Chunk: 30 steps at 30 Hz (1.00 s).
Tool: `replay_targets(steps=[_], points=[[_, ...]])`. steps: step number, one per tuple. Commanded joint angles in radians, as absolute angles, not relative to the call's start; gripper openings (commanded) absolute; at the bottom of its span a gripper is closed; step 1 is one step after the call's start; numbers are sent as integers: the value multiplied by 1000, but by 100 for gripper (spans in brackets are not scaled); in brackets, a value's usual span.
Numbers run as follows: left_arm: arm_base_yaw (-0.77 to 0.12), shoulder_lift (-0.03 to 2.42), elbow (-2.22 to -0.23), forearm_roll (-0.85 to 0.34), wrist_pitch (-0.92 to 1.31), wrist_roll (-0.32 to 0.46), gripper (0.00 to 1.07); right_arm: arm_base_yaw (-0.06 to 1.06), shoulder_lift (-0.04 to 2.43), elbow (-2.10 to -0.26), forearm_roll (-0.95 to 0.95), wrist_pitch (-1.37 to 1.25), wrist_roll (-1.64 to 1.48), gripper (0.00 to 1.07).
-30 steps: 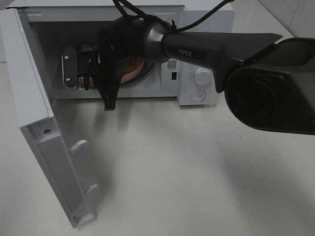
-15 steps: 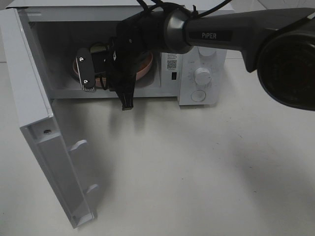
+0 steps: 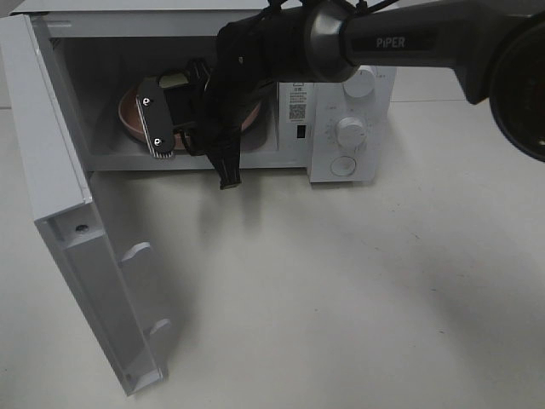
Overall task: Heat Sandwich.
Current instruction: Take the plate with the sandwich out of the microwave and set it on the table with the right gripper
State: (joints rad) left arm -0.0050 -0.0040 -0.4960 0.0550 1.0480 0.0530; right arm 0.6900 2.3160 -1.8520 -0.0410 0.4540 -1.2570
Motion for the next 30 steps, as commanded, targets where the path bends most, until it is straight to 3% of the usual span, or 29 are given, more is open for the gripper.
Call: replay_targets(steps=[1, 30], points=[[-6, -21, -493, 52, 1033, 51, 98, 687, 2291, -1846, -19, 414, -1290, 0], [-6, -21, -493, 52, 1033, 51, 98, 687, 2079, -1508, 161, 292, -1664, 0]])
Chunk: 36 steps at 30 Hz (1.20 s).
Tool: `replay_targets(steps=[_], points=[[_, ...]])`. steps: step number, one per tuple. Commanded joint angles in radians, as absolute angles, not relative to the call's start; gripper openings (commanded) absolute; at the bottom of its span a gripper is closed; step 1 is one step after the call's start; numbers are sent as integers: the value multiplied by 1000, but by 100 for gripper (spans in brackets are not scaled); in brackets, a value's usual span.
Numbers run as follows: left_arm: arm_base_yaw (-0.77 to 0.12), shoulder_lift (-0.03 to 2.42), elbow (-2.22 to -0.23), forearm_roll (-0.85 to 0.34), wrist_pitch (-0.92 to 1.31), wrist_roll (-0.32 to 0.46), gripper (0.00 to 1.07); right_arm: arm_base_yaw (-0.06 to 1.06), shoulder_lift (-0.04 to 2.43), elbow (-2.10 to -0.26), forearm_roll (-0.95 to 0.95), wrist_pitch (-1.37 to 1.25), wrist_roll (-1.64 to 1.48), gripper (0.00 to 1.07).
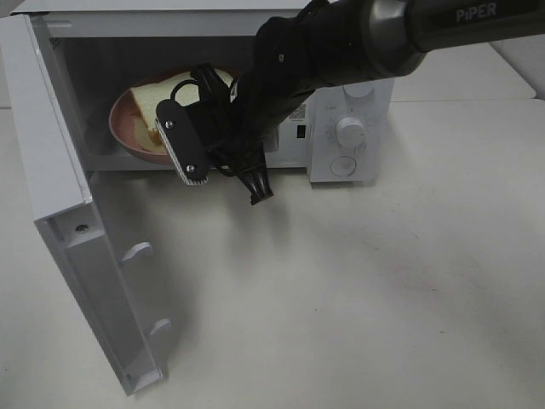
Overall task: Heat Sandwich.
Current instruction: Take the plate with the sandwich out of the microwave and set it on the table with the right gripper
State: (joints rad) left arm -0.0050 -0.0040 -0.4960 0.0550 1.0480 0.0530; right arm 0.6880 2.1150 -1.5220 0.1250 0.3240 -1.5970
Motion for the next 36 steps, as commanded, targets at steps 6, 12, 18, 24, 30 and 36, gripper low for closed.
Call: replay_targets(steps=[6, 12, 18, 24, 30, 36], points=[[-6, -21, -493, 52, 1033, 51, 98, 687, 2024, -1441, 251, 293, -1795, 0], [-6, -21, -493, 52, 1033, 51, 98, 687, 1989, -1393, 313, 293, -1864, 0], [-6, -21, -493, 52, 1033, 51, 98, 687, 1938, -1324, 358, 293, -1923, 0], [-6, -21, -493, 52, 1033, 51, 98, 687, 1873, -1231, 381, 283, -1946, 0], [-6, -21, -493, 52, 1033, 51, 98, 687, 1809, -1156, 383, 270, -1947, 0], [-6, -21, -493, 52, 1033, 51, 98, 687, 1754, -1096, 383, 270, -1947, 0]])
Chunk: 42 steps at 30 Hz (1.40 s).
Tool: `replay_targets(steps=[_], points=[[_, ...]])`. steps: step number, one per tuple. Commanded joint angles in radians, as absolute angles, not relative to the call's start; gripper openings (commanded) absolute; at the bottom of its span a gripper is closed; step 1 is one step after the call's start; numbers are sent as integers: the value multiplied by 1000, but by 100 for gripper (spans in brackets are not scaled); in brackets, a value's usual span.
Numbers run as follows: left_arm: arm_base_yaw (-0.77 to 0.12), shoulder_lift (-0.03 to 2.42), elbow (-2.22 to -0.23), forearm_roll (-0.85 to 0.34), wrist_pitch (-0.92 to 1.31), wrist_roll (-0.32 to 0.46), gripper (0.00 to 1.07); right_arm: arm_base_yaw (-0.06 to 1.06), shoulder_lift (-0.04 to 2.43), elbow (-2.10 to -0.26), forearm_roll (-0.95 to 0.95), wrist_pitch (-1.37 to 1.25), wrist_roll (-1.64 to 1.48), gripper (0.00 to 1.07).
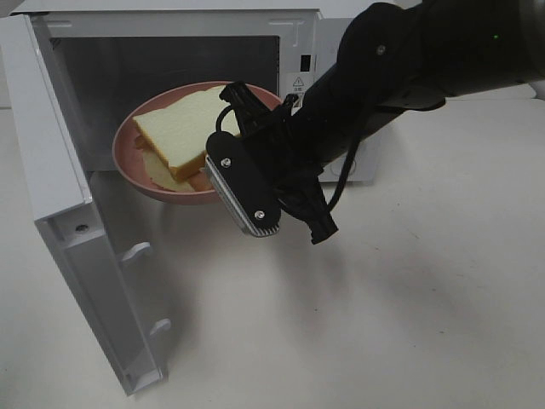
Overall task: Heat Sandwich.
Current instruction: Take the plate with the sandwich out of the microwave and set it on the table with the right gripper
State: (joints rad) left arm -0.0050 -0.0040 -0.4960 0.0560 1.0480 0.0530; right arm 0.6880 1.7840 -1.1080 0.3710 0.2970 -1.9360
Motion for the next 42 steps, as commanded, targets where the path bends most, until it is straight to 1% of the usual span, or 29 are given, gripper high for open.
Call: replay_targets(steps=[1, 17, 21, 29, 39, 42], points=[[-6, -21, -493, 52, 1033, 51, 98, 687, 1735, -1071, 383, 270, -1945, 0], [-6, -21, -493, 52, 1033, 51, 98, 687, 1559, -872, 378, 270, -1907, 0], [-6, -21, -493, 52, 1033, 51, 98, 687, 1480, -806, 373, 270, -1873, 0], [-6, -21, -493, 52, 1033, 51, 98, 687, 1388, -733, 373, 270, -1846, 0], [-6, -21, -493, 52, 1033, 51, 98, 687, 1216, -613, 269, 277, -1693, 0], [-6, -21, -493, 52, 1033, 51, 98, 687, 1183, -592, 268, 280, -1667, 0]])
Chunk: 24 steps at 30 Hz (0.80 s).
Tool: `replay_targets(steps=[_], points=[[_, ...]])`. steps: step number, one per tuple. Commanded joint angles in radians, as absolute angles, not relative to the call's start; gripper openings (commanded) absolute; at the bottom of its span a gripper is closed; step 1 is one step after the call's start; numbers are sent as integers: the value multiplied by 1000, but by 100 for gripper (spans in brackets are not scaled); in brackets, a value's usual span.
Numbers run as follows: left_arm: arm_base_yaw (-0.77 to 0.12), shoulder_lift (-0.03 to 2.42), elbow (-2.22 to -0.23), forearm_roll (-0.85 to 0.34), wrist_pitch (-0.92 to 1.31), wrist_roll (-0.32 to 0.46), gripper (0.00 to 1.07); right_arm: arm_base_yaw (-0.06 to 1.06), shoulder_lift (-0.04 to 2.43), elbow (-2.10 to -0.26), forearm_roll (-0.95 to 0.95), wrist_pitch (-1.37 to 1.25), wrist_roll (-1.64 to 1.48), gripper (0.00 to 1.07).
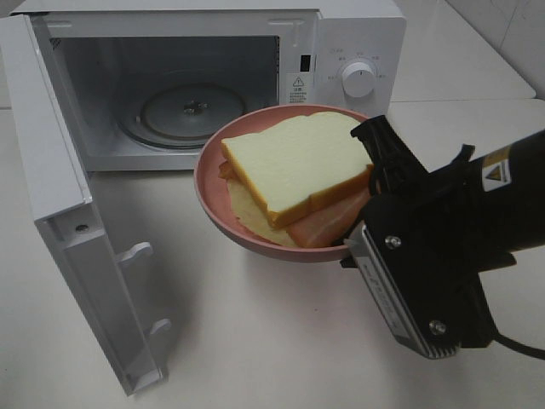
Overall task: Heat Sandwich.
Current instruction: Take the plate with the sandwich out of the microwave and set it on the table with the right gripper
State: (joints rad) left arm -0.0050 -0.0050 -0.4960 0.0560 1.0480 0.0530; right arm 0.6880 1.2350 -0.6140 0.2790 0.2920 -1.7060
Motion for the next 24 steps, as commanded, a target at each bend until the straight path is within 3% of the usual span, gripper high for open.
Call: replay_targets(steps=[1, 24], points=[[-6, -21, -493, 52, 1033, 51, 98, 687, 1151, -575, 252, 306, -1665, 0], [-6, -21, -493, 52, 1033, 51, 98, 687, 852, -483, -73, 533, -1298, 0]])
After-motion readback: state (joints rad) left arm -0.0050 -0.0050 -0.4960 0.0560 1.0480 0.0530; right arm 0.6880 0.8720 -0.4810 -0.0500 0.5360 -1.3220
